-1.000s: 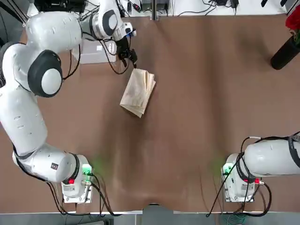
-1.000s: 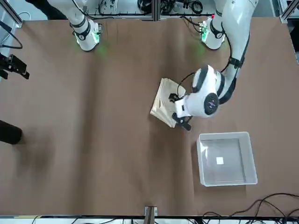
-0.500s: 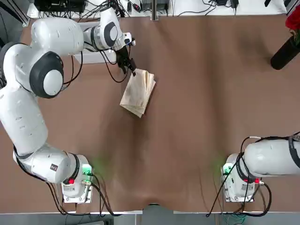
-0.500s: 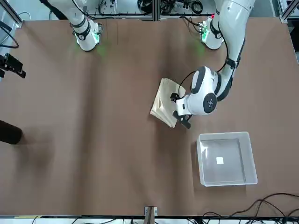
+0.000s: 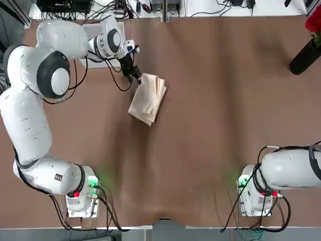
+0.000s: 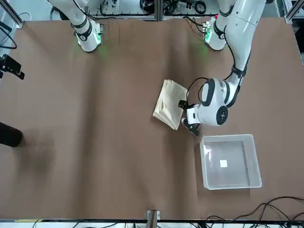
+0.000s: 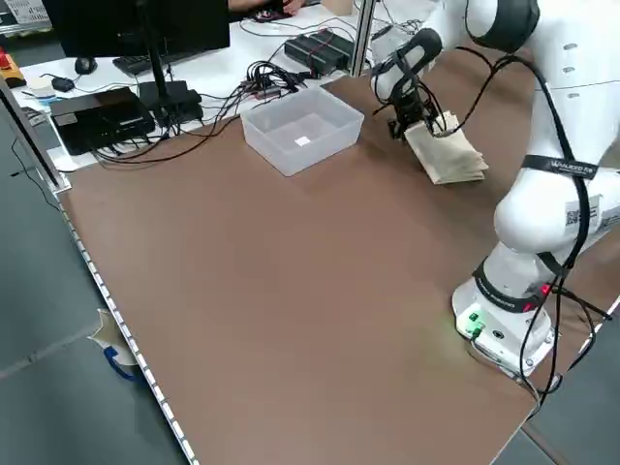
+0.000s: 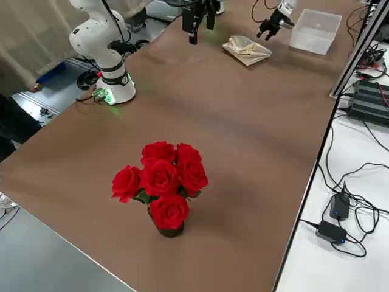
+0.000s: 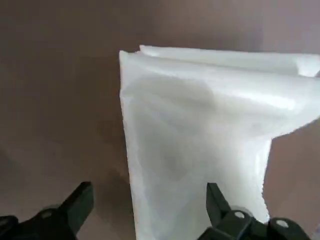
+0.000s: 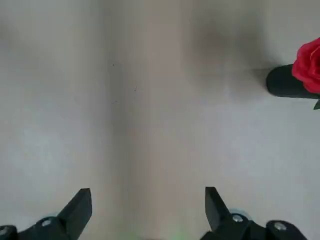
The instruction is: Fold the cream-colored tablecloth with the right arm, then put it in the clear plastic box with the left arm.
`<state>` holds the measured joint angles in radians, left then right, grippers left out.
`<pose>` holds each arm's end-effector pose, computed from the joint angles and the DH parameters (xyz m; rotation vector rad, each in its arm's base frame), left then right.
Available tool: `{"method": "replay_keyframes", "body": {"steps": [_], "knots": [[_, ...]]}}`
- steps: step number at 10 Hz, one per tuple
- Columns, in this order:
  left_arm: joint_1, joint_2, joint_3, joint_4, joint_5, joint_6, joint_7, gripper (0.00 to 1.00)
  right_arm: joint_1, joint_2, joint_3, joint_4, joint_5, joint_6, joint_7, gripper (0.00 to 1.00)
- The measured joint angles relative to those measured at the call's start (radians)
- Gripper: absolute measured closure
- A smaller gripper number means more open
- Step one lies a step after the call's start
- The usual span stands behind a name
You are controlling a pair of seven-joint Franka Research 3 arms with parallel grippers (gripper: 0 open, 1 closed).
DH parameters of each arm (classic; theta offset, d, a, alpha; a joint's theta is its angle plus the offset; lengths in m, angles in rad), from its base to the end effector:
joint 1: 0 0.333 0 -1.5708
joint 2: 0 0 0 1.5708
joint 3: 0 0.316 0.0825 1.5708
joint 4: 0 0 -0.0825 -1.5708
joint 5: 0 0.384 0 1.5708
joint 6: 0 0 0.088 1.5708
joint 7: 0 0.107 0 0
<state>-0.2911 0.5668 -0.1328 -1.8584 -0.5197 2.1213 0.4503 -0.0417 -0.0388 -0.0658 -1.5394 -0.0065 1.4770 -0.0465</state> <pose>0.5491 -0.2691 0.1997 2.5517 -0.6767 -0.3974 0.5297 -0.0587 0.6521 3.1378 -0.0964 -0.0375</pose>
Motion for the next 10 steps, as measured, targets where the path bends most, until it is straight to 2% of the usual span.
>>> {"method": "replay_keyframes", "body": {"steps": [5,10], "knots": [[-0.021,0.065,0.004,0.019,-0.071,0.045,-0.002,0.01,-0.001,-0.002,0.0,0.001,-0.001,0.002,0.04,0.0],[-0.054,0.081,0.0,0.015,-0.086,0.048,-0.034,0.06,0.003,-0.002,0.008,0.001,-0.001,0.002,0.041,0.0]]}}
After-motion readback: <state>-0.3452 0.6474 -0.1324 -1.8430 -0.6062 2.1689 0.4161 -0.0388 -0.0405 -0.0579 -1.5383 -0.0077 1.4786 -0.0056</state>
